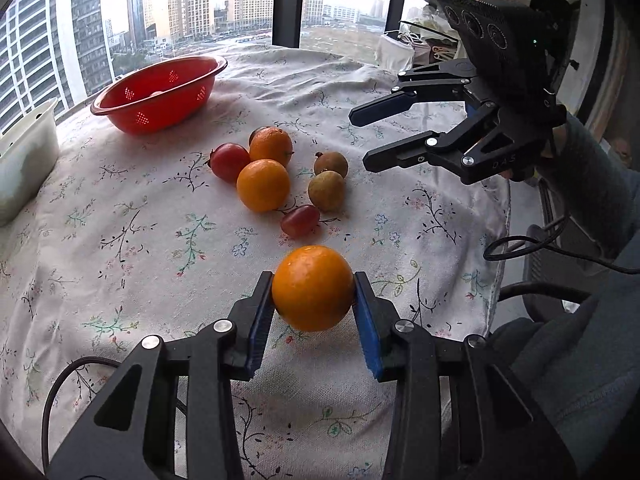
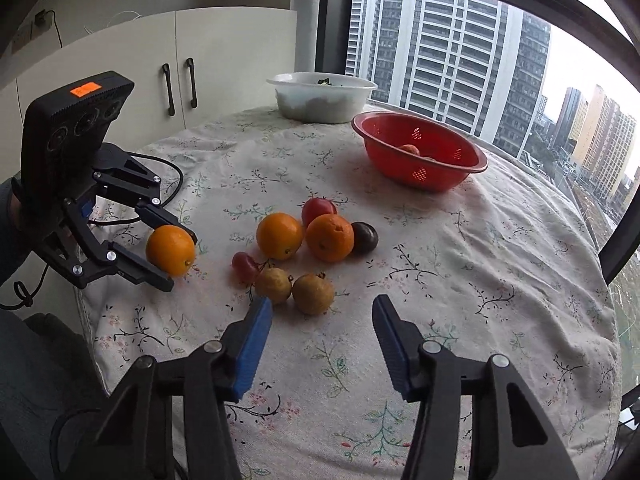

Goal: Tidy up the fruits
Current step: 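Close the left tool around the large orange while the right tool grasps a brown round fruit, then carry the orange and brown fruit over the red colander and open both tools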

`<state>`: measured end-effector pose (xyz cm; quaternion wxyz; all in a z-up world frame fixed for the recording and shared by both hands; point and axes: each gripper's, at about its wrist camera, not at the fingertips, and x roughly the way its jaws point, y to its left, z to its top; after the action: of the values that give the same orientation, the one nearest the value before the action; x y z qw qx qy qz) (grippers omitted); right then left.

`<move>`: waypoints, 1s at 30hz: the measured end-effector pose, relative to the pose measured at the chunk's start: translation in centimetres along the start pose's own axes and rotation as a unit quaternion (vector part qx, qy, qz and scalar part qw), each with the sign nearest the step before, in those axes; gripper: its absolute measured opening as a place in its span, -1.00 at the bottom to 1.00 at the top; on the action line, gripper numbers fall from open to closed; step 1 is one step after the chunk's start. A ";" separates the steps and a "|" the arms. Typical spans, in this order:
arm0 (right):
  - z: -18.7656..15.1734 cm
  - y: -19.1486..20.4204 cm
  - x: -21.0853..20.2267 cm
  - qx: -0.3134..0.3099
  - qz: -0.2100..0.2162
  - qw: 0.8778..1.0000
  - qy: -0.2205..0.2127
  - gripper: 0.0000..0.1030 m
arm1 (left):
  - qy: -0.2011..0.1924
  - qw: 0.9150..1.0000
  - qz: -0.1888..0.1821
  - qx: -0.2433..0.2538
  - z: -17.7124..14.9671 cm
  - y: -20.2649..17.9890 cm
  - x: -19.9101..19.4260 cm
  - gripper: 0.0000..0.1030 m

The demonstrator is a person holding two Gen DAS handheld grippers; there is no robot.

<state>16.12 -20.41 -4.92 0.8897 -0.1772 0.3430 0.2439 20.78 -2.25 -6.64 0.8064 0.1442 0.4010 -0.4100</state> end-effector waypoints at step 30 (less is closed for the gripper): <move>1.4 0.4 4.9 -0.077 0.070 0.993 0.062 -0.34 | 0.003 1.000 -0.002 -0.017 0.0 1.2 0.3 -0.30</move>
<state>19.77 -17.91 -7.40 0.8313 -0.2352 0.3892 0.3196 21.83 -1.63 -7.00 0.8067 0.1313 0.4106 -0.4042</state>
